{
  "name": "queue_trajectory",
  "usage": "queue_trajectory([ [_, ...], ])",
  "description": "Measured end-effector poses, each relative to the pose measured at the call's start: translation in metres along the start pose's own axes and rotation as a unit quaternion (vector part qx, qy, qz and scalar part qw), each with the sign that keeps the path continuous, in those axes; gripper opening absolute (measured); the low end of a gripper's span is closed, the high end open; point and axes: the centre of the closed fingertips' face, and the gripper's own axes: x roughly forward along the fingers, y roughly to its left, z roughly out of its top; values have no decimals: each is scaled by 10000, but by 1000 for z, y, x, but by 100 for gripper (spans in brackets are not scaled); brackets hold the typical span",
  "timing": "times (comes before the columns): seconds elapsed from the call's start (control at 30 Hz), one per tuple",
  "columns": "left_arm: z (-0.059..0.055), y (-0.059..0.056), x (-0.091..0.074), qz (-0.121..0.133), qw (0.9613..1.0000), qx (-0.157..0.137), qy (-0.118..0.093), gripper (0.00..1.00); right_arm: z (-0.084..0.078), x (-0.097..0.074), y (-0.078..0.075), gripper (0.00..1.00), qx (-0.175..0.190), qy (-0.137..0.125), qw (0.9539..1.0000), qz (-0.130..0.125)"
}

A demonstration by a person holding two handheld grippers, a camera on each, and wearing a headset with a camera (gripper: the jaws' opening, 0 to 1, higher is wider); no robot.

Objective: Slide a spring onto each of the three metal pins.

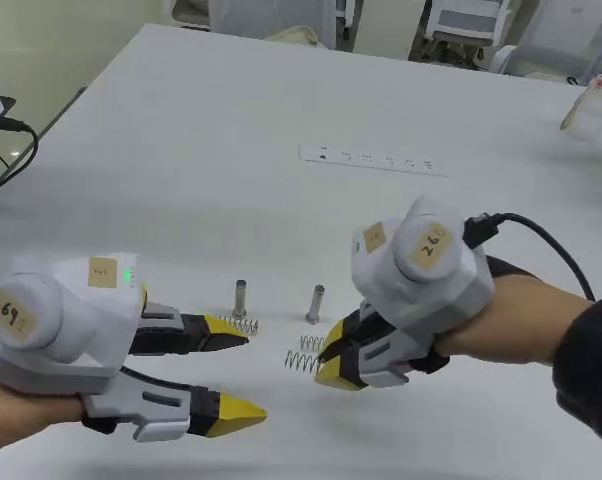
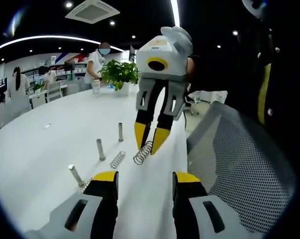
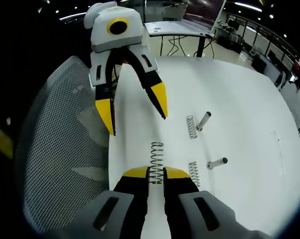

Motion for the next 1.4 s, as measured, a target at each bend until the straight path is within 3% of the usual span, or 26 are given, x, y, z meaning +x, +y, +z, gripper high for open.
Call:
queue_trajectory([
  [0.33, 2, -3, 9, -160, 9995, 278, 10, 24, 6, 5, 11, 8, -305, 118, 9993, 155],
  [0.9, 0, -6, 22, -281, 9979, 571, 100, 5, 7, 7, 17, 8, -437, 181, 9986, 250],
  [1.4, -8, -12, 26, -316, 9941, 961, 389, 3, 8, 3, 22, 8, -497, 283, 9979, 293],
])
